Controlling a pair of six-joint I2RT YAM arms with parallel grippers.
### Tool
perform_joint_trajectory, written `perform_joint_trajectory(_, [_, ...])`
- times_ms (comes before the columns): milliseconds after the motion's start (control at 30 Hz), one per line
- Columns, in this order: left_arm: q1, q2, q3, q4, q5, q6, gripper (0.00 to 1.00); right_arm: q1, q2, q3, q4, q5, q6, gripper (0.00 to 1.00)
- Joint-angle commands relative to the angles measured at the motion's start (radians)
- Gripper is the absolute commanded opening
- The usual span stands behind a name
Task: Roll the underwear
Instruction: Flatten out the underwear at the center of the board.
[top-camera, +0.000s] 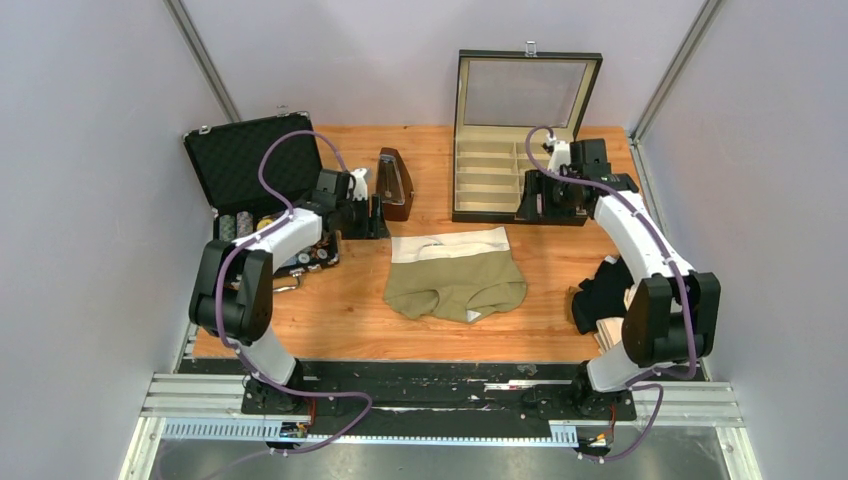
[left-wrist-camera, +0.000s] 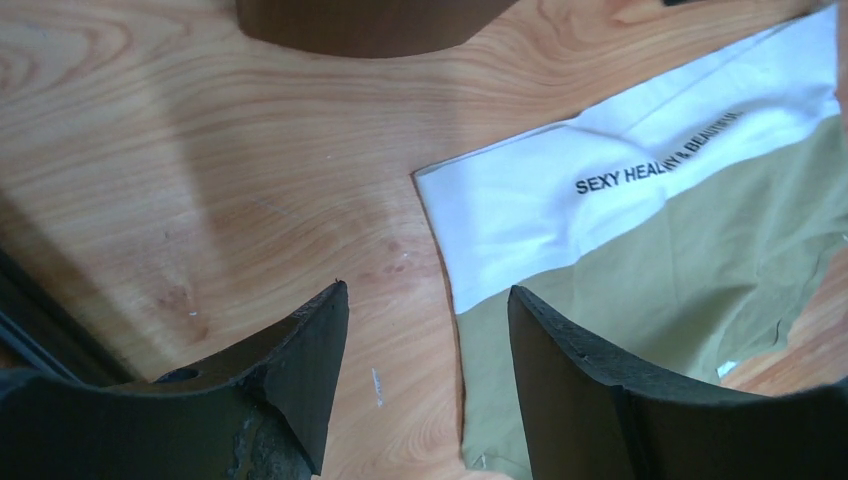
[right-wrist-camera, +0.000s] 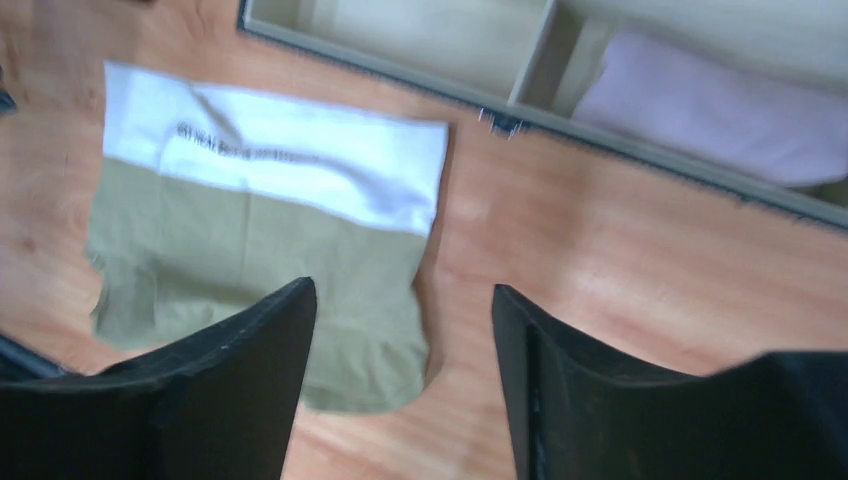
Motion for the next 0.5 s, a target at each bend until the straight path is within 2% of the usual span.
perform_joint_trajectory(0, [-0.007,0.047,0.035,0.073,-0.037,-0.102,0.67,-0.005,-0.037,-0.021,0.301,0.002,0.105,0.69])
perform_joint_trajectory(133, [-0.028,0.114,0.026,0.173,-0.050,-0.123,0.60,-0.012,0.106,0.011,0.339,-0.011,0.148,0.68])
perform_joint_trajectory(200, [-0.036,0.147,0.050,0.169,-0.045,-0.110,0.58,-0.012,0.122,-0.008,0.381,-0.084,0.141,0.68])
perform_joint_trajectory(300, [-0.047,0.187,0.062,0.179,-0.045,-0.128,0.53,-0.012,0.193,0.040,0.315,-0.176,0.158,0.65])
perform_joint_trajectory(467, [-0.101,0.223,0.062,0.168,-0.077,-0.131,0.48,-0.011,0.188,0.001,0.361,-0.198,0.214,0.65])
